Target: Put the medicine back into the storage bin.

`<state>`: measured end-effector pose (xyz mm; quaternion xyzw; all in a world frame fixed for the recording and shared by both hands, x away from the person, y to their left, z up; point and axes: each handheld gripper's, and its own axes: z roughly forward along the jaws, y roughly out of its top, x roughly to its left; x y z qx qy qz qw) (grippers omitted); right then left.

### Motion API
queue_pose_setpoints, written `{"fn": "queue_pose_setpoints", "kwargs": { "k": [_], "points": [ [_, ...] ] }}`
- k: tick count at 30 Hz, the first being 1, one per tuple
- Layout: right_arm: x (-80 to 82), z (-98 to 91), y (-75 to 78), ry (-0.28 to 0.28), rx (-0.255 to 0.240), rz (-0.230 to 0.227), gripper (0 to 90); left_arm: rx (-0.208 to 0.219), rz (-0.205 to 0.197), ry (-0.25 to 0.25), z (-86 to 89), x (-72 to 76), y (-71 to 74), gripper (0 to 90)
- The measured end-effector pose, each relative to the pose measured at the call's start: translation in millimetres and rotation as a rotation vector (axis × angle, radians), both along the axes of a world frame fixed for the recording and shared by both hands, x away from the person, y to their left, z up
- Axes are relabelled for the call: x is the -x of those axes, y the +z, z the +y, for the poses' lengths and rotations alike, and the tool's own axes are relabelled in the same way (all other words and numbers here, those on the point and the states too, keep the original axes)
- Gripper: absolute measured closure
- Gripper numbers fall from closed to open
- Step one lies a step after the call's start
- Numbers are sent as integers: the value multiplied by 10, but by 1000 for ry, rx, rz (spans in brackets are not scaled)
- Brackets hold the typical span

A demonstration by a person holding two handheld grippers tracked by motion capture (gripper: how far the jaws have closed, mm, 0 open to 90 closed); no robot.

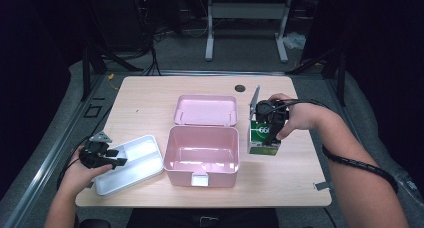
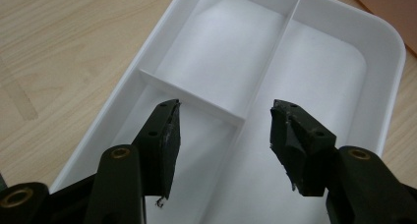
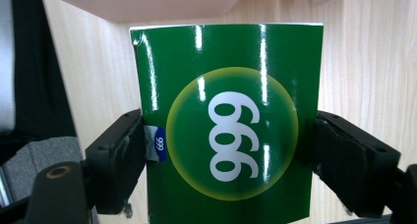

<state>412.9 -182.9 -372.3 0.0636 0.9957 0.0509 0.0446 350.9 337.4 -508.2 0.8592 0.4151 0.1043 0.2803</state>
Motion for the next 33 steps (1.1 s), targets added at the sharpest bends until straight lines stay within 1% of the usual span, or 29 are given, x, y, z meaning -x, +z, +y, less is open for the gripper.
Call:
{"fn": "queue_pose_setpoints", "kwargs": {
  "k": [1, 2, 3, 4, 5, 6, 8, 12, 16, 20, 22, 23, 24, 26, 27, 28, 33],
  "points": [
    [17, 9, 38, -6, 0, -10, 178, -2, 2, 0, 2, 0, 3, 456],
    [19, 20, 74, 3, -3, 8, 178, -2, 2, 0, 2, 1, 4, 456],
    [45, 32, 110, -3, -3, -20, 178, -1, 2, 1, 2, 1, 4, 456],
    [52, 44, 140, 1, -9, -2, 178, 0, 0, 3, 0, 1, 2, 455],
    [69, 59, 177, 3, -4, -28, 178, -3, -1, 4, -3, 1, 1, 454],
    [68, 73, 201, 4, -12, 1, 178, -9, -3, -6, -1, -4, 3, 454],
    [80, 105, 253, -2, -3, -2, 178, -9, -5, -3, -8, -4, 2, 451],
    [108, 211, 330, -12, -2, 21, 178, -9, -5, -3, -7, -4, 1, 447],
    [146, 353, 390, -1, -10, 33, 178, -8, 4, -4, -6, -5, -6, 447],
    [178, 520, 428, 9, -25, 38, 178, -9, 3, -9, -8, -5, 2, 446],
    [189, 602, 438, 16, -21, 29, 177, -6, -1, -8, -12, -3, 2, 447],
    [193, 649, 436, 17, -23, 40, 177, -5, -1, -8, -13, -3, 2, 447],
    [199, 709, 438, 18, -16, 40, 177, -4, -4, -8, -15, -2, 1, 447],
    [202, 801, 430, 23, -21, 50, 177, -5, -3, -11, -15, -3, 1, 447],
    [204, 835, 427, 24, -22, 51, 176, -6, -3, -12, -15, -3, 1, 447],
    [208, 878, 424, 31, -22, 41, 176, -7, -3, -12, -14, -4, 0, 447],
    [214, 1081, 406, 50, -24, 51, 176, -7, 0, -15, -8, -7, -2, 447]
  ]
}}
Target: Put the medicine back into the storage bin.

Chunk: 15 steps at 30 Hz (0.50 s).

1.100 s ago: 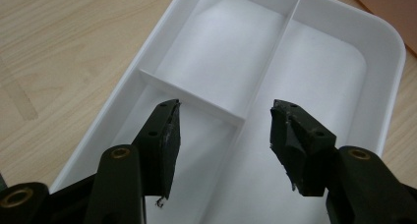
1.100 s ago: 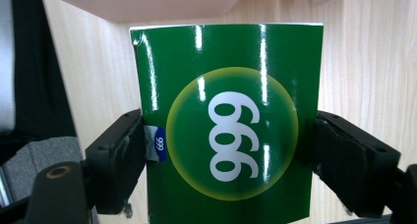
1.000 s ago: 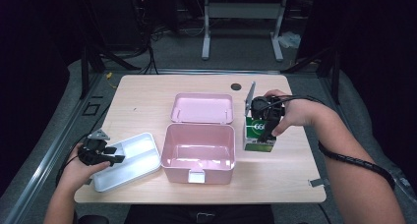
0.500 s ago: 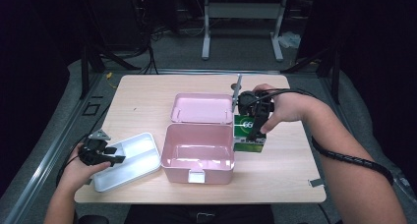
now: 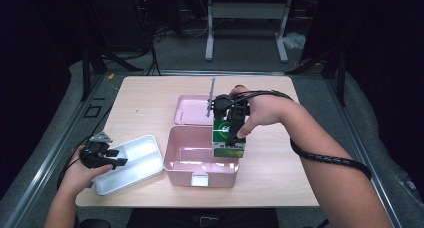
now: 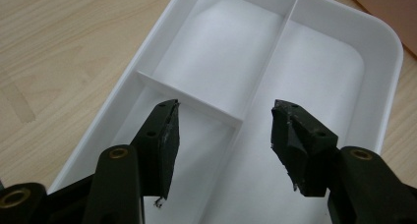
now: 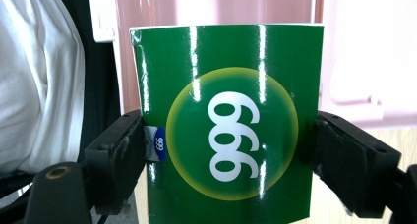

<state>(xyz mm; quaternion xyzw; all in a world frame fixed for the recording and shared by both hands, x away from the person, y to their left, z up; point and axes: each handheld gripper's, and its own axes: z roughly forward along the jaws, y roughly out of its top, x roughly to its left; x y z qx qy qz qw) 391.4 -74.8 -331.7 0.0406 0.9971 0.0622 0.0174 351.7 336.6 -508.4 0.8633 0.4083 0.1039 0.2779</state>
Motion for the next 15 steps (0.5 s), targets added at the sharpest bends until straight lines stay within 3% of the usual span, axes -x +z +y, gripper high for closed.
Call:
{"fn": "queue_pose_setpoints", "kwargs": {
  "k": [6, 15],
  "points": [
    [13, 142, -47, 15, 3, -2, 176, 1, 0, 4, 5, 2, 0, 447],
    [-8, 176, -185, 12, 5, 10, 175, 0, 2, 2, 4, -1, -2, 447]
  ]
}}
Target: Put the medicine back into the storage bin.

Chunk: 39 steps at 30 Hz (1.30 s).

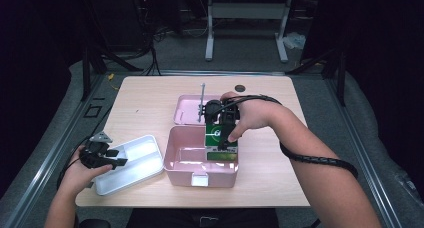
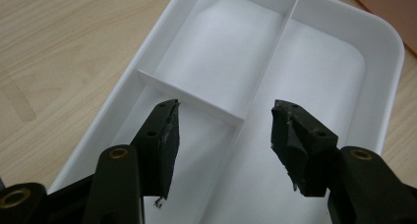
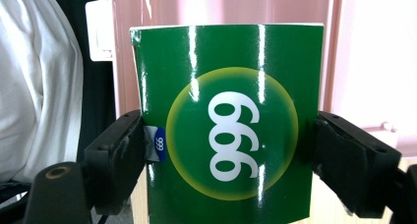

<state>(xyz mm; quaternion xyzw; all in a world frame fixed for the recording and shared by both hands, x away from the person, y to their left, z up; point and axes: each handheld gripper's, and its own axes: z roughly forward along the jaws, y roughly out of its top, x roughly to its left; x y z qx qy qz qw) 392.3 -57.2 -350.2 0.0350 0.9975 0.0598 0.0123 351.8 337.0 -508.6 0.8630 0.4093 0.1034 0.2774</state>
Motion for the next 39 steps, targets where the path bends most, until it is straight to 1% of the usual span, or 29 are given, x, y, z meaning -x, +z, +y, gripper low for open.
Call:
{"fn": "queue_pose_setpoints", "kwargs": {
  "k": [2, 3, 4, 6, 9, 11, 14, 16, 19, 20, 21, 22, 23, 26, 29, 30, 31, 33, 37, 38, 39],
  "points": [
    [-8, -1, -40, -2, 2, 4, 176, -1, 1, -1, -1, -2, -3, 447],
    [-13, -4, -96, -5, -10, 2, 175, -1, 2, -1, -2, -2, -4, 447],
    [-18, -2, -103, -6, -2, 10, 175, -1, 2, -1, -4, -2, -8, 447],
    [-25, -4, -161, -6, -4, 13, 175, -1, -2, 5, -10, 0, -15, 446],
    [-28, -9, -298, -10, -12, -5, 174, -2, 4, -2, -13, -4, -12, 447],
    [-34, -14, -371, -12, -10, -4, 174, -3, 4, -1, -15, -4, -13, 447],
    [-56, -23, -502, -8, -6, 15, 173, -3, 4, 1, -13, -4, -14, 447],
    [-49, -23, -583, -14, -4, -1, 173, -4, 7, -1, -11, -5, -12, 447],
    [-60, -23, -694, -10, -4, 13, 172, -7, 8, -2, -14, -6, -15, 447],
    [-56, -23, -722, -12, -5, -1, 171, -8, 7, -3, -16, -7, -17, 446],
    [-62, -22, -761, -13, -4, 10, 171, -8, 7, -4, -17, -7, -18, 447],
    [-66, -21, -786, -13, 1, 16, 171, -8, 7, -4, -16, -7, -18, 447],
    [-64, -18, -810, -14, 8, 3, 170, -9, 7, -4, -15, -8, -18, 447],
    [-65, -11, -869, -22, 13, -6, 168, -8, 9, -2, -15, -8, -20, 446],
    [-72, -8, -918, -30, 9, -7, 166, -10, 6, -3, -18, -9, -25, 447],
    [-72, -6, -927, -31, 11, -15, 165, -11, 3, 0, -23, -7, -29, 446],
    [-73, -4, -946, -31, 10, -9, 165, -12, 3, -3, -23, -9, -29, 447],
    [-69, 2, -967, -32, 13, -17, 164, -13, 3, -3, -24, -9, -29, 446],
    [-66, 12, -1002, -32, 14, -13, 163, -16, 4, -7, -18, -11, -29, 446],
    [-69, 13, -1008, -31, 11, -6, 163, -13, 5, -2, -21, -8, -31, 446],
    [-68, 14, -1009, -33, 11, -13, 162, -16, 4, -8, -19, -11, -30, 446]
  ]
}}
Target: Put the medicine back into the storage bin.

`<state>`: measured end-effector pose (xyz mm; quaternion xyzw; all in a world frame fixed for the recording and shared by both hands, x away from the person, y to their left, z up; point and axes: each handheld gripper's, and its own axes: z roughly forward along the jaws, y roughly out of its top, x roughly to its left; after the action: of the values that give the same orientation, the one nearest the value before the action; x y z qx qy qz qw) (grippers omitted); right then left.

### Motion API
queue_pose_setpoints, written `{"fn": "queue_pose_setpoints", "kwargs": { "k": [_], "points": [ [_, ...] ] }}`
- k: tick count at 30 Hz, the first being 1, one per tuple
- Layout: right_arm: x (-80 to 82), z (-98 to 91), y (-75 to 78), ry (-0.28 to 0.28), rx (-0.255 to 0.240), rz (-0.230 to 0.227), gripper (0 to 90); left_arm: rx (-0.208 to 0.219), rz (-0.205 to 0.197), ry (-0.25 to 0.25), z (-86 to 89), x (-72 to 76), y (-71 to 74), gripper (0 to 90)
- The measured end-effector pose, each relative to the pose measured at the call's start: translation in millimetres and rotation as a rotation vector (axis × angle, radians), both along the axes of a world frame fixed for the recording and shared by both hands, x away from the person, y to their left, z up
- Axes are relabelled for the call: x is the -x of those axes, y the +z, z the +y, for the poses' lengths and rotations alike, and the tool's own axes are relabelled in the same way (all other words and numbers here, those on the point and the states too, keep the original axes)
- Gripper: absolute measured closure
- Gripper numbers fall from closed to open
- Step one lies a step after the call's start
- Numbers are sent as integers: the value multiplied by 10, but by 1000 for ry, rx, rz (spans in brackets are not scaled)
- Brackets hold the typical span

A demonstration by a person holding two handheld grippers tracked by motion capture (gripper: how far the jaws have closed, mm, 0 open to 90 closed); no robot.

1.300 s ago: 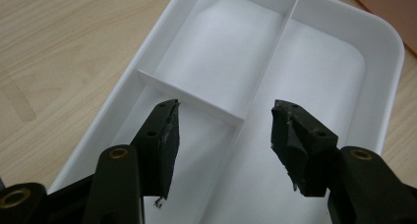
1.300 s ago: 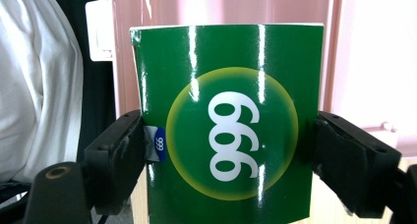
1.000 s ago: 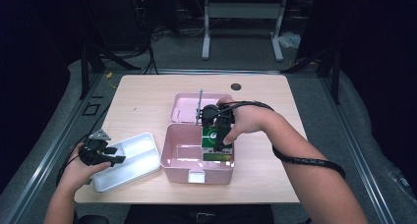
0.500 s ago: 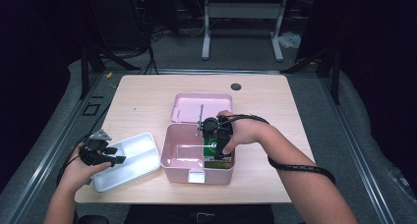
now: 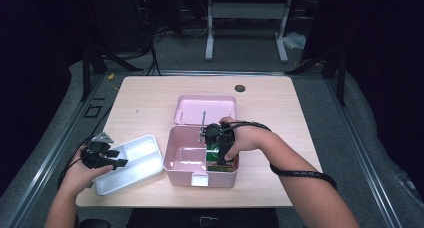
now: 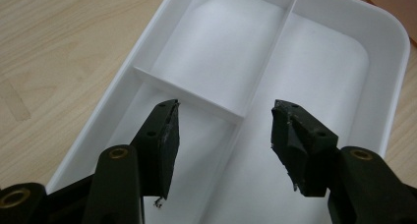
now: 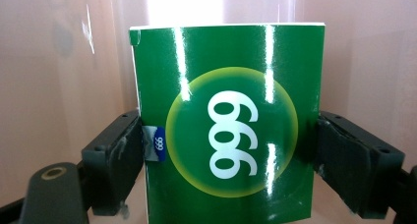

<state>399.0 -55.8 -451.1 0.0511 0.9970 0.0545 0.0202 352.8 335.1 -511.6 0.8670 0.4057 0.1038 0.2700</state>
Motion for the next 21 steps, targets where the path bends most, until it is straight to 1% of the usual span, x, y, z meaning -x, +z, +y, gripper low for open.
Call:
{"fn": "queue_pose_setpoints", "kwargs": {
  "k": [4, 5, 7, 8, 10, 11, 14, 17, 18, 19, 21],
  "points": [
    [-6, 3, -11, -14, -3, 0, 156, 0, 3, -3, -5, 0, -2, 446],
    [-9, 2, -17, -18, -4, -1, 153, -1, 12, -9, -1, -2, 4, 446],
    [-15, -3, -24, -23, -9, 3, 152, 4, 8, -5, -6, 1, 1, 445],
    [-17, -6, -22, -25, -13, -3, 153, 5, 7, -5, -6, 2, 2, 445],
    [-26, -15, 11, -36, -40, 4, 143, 7, 7, -5, -7, 2, 2, 444],
    [-27, -18, 37, -38, -45, -3, 143, 6, 7, -5, -7, 2, 2, 444],
    [-21, -26, 96, -33, -46, -8, 147, 5, 8, -6, -9, 3, 1, 444],
    [-10, -32, 144, -29, -43, 1, 170, 6, 5, -4, -10, 4, 0, 443],
    [-4, -36, 164, -29, -43, 11, 174, 5, 4, -5, -9, 4, 1, 443],
    [0, -38, 180, -25, -39, 3, 178, 4, 1, -4, -9, 5, 3, 444],
    [23, -49, 232, -17, -28, 6, 191, 3, 1, -6, -6, 8, 12, 444]
  ]
}}
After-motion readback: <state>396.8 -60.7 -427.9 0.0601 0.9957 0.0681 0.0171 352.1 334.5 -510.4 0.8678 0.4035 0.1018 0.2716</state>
